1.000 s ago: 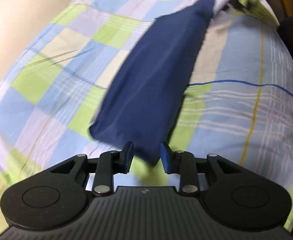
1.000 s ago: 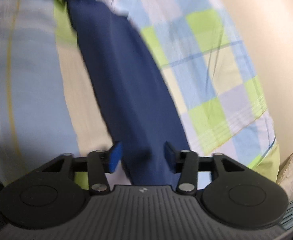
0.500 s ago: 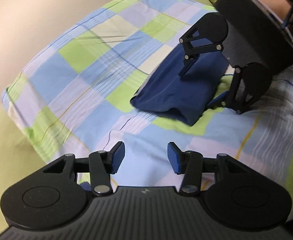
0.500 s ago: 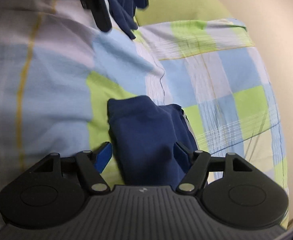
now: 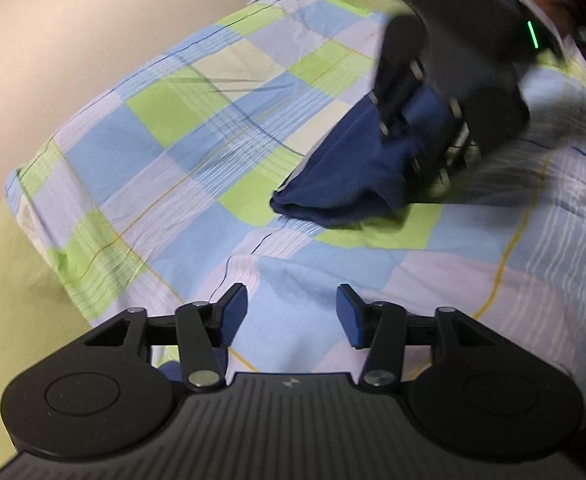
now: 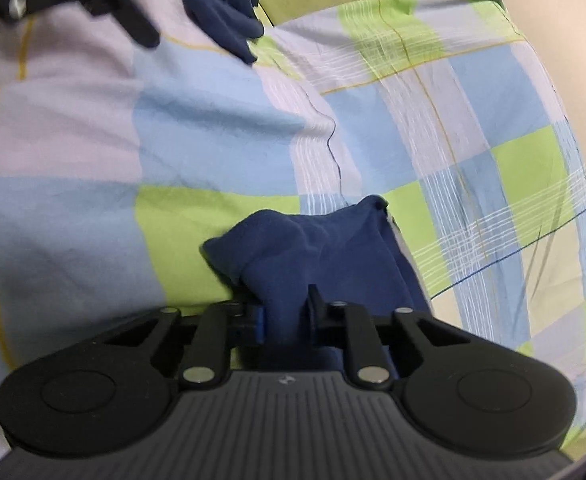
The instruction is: Fold clothes
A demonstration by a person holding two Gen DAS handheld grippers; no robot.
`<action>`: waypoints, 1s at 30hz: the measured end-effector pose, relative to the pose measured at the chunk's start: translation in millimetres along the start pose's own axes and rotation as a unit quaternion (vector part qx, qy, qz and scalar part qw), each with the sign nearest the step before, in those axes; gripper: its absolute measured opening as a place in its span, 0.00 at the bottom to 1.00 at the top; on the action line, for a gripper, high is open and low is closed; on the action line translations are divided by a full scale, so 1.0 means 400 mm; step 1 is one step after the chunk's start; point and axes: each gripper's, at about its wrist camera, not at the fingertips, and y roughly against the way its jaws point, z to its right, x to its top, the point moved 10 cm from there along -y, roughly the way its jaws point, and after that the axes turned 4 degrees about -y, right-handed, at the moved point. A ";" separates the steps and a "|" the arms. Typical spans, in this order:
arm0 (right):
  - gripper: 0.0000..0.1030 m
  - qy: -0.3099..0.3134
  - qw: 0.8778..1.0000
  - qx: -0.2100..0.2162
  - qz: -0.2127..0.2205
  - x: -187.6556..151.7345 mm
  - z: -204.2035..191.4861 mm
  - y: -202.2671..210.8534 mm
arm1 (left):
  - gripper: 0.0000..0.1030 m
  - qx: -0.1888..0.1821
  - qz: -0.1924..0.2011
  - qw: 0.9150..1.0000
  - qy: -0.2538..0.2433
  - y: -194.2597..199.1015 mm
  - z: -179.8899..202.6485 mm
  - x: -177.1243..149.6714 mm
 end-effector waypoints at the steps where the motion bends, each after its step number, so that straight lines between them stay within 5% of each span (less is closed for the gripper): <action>1: 0.13 -0.026 1.000 0.013 0.008 0.004 0.027 0.019 | 0.66 -0.001 0.006 1.000 -0.009 -0.007 0.006 0.007; 5: 0.13 -0.093 0.993 0.065 0.043 0.010 0.111 0.112 | 0.79 -0.008 0.040 0.997 -0.066 -0.055 0.045 0.059; 11: 0.13 -0.109 0.980 0.144 0.078 -0.026 0.102 0.298 | 0.80 -0.016 0.105 0.983 -0.149 -0.117 0.115 0.151; 16: 0.13 -0.075 0.978 0.181 0.069 -0.101 0.013 0.435 | 0.82 -0.047 0.180 0.958 -0.219 -0.083 0.192 0.188; 18: 0.13 -0.070 0.978 0.183 0.064 -0.129 -0.013 0.463 | 0.73 -0.073 0.214 0.939 -0.261 -0.056 0.232 0.184; 20: 0.13 -0.082 0.978 0.182 0.065 -0.147 -0.026 0.476 | 0.24 -0.117 0.205 0.927 -0.292 -0.047 0.263 0.172; 21: 0.13 -0.085 0.978 0.179 0.065 -0.153 -0.032 0.476 | 0.14 -0.129 0.190 0.930 -0.289 -0.051 0.263 0.170; 30: 0.18 -0.111 0.985 0.114 0.064 -0.177 -0.110 0.465 | 0.11 -0.196 0.115 0.945 -0.235 -0.068 0.227 0.196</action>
